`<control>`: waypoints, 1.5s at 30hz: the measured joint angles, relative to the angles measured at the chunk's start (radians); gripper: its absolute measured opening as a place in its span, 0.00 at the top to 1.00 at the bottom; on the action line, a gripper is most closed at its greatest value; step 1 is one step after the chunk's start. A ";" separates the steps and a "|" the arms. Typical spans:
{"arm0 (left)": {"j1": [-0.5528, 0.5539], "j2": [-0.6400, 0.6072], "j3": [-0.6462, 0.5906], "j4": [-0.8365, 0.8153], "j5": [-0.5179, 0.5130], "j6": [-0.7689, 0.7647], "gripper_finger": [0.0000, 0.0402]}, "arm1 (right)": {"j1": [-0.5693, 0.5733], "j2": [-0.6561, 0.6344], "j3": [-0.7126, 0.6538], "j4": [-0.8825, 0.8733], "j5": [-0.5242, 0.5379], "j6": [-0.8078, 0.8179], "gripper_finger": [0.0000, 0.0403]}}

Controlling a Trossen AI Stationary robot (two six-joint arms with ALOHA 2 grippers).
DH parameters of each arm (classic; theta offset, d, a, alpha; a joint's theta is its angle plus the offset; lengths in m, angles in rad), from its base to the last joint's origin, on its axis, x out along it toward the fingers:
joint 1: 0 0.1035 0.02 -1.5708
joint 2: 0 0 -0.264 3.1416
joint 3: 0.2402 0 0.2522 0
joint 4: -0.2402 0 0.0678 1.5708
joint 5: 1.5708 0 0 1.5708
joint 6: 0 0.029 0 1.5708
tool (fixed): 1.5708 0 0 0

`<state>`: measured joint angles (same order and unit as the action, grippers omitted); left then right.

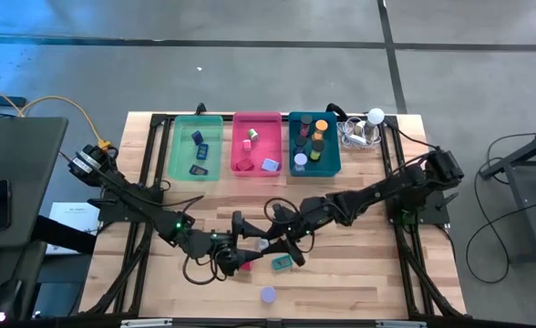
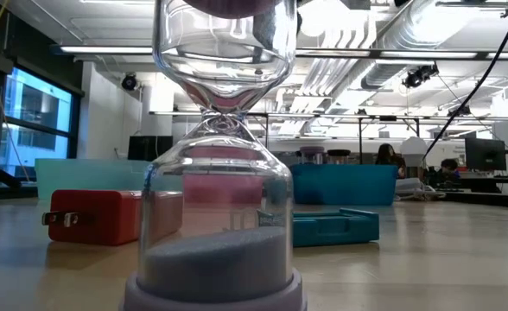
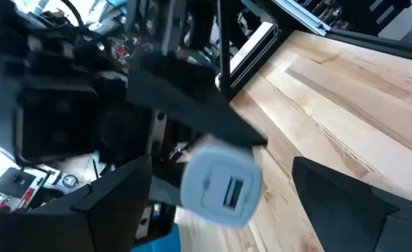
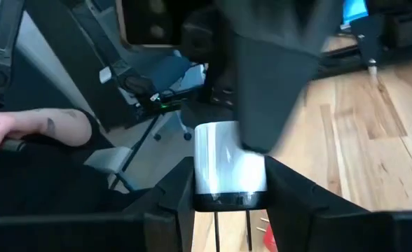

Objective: Pick & Place Office items
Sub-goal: Put the white charger adapter into the red bin

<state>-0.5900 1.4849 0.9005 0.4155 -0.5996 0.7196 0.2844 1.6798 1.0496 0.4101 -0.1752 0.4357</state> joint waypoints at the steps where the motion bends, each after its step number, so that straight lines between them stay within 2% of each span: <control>1: -0.001 0.000 0.000 -0.006 -0.001 -0.003 0.16 | 0.000 0.000 0.008 -0.009 0.000 -0.006 0.70; 19: 0.008 0.000 0.000 -0.022 0.003 -0.017 0.17 | -0.010 -0.001 0.015 -0.062 0.015 -0.011 0.70; 26: 0.007 0.000 0.000 -0.023 0.045 -0.032 0.21 | -0.010 -0.001 0.015 -0.064 0.015 -0.011 0.70; 37: 0.022 0.000 0.000 -0.022 0.046 -0.032 0.21 | -0.010 -0.001 0.015 -0.064 0.015 -0.014 0.70; 45: 0.052 0.000 0.000 -0.022 0.087 -0.062 0.21 | -0.011 -0.002 0.015 -0.064 0.015 -0.014 0.70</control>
<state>-0.5381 1.4853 0.9001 0.3931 -0.5126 0.6575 0.2737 1.6783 1.0641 0.3466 -0.1600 0.4217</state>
